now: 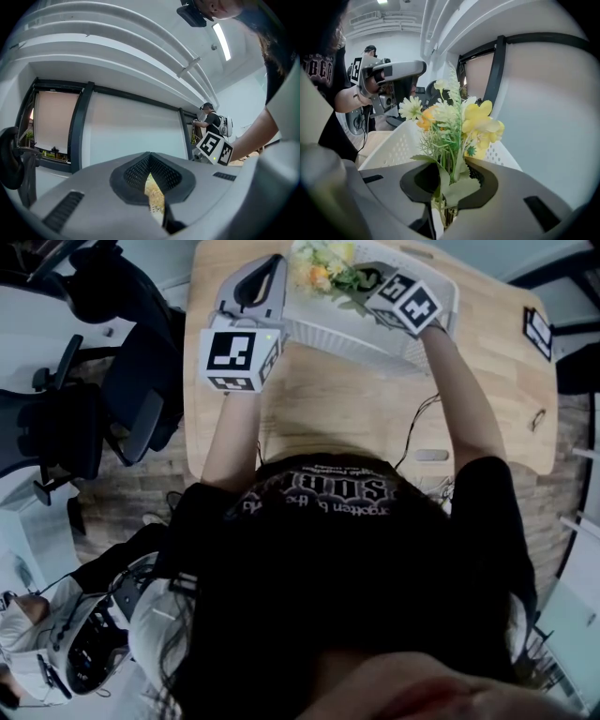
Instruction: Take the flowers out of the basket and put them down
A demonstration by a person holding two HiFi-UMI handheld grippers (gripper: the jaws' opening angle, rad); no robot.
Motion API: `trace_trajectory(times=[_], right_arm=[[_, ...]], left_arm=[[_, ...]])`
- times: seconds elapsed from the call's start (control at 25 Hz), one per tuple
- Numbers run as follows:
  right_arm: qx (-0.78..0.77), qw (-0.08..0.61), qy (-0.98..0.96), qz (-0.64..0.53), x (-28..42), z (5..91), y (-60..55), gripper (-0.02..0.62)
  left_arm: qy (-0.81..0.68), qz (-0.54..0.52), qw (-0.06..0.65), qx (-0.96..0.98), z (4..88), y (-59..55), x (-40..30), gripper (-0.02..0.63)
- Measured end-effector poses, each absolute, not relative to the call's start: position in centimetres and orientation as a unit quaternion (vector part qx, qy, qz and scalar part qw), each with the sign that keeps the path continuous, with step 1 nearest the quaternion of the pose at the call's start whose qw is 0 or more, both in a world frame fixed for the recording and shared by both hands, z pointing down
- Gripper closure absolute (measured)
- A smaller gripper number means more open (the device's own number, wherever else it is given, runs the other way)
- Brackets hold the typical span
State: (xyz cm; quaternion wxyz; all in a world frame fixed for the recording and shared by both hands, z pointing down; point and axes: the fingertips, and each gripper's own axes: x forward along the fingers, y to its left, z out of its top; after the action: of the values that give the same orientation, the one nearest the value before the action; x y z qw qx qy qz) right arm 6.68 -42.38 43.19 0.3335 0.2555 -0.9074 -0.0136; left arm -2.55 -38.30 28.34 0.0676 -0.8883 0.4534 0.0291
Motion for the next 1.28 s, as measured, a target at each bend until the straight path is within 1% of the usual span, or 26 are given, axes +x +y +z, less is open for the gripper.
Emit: trace_trajectory(times=[0.2, 0.52, 0.8, 1.28], right_arm=[[0.285, 0.296, -0.912, -0.014, 6.7, 39.5, -42.5, 0.497], [0.3, 0.263, -0.916, -0.04, 7.4, 34.5, -41.4, 0.497], [0.305, 0.275, -0.91, -0.063, 7.3, 33.2, -40.8, 0.498], [0.308, 0.272, -0.91, -0.066, 7.5, 33.0, -39.9, 0.497]], left_arm=[[0.455, 0.03, 0.072, -0.887, 27.9, -37.7, -2.7, 0.604], [0.455, 0.03, 0.081, -0.886, 27.2, -36.7, -2.2, 0.604], [0.457, 0.021, 0.081, -0.886, 27.3, -36.6, -2.9, 0.604], [0.451, -0.004, 0.094, -0.887, 27.3, -35.3, -2.5, 0.604]])
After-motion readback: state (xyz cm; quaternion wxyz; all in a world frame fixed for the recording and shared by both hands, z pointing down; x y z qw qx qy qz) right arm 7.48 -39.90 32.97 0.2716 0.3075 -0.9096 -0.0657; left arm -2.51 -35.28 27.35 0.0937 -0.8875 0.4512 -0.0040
